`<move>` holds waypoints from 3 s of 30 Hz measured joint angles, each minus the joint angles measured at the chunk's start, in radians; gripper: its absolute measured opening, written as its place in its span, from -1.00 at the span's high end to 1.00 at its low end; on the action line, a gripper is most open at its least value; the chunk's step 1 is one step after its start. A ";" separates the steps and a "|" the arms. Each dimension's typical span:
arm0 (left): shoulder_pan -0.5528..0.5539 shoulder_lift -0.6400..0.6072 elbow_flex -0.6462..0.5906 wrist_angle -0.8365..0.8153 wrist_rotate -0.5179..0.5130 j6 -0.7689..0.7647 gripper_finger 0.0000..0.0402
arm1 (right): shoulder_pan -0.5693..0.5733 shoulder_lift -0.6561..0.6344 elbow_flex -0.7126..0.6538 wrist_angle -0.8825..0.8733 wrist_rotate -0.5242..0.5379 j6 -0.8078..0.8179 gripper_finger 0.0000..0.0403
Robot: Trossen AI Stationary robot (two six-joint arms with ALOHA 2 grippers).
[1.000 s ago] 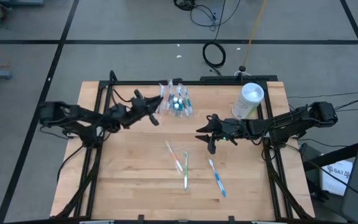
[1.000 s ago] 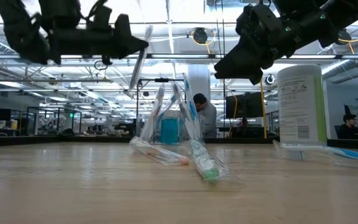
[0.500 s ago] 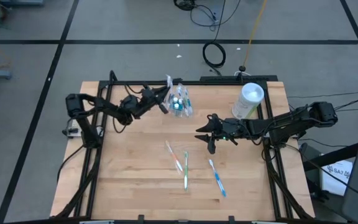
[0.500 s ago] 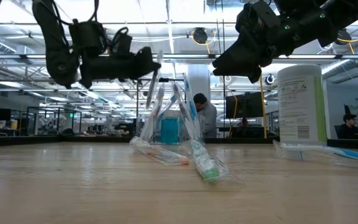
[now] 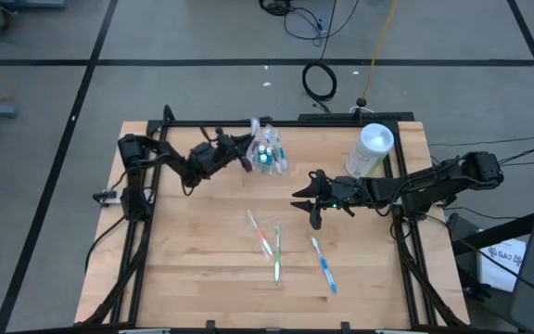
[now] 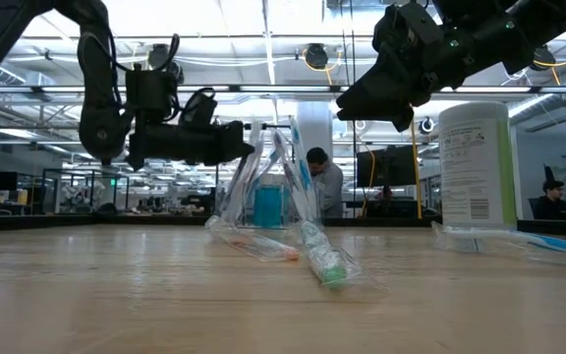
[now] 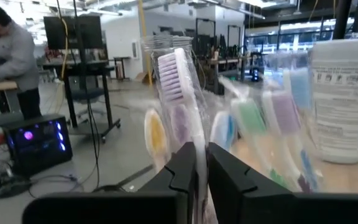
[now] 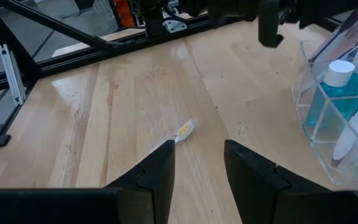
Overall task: Pick & Place toothbrushing station
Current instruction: Put the violet toothbrush into the transparent organizer, then put the orange toothbrush into the transparent organizer
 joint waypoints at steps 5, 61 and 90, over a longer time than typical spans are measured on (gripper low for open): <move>-0.020 0.009 0.000 -0.045 -0.003 -0.062 0.86 | 0.000 0.000 0.000 0.000 0.000 0.000 0.36; -0.145 -0.292 -0.001 -0.678 -0.231 -0.175 -0.14 | 0.076 0.301 0.041 0.321 0.050 0.014 -0.10; -0.276 -0.981 -0.001 -1.073 -0.194 -0.138 -0.14 | 0.052 0.766 0.478 0.040 0.052 0.200 0.00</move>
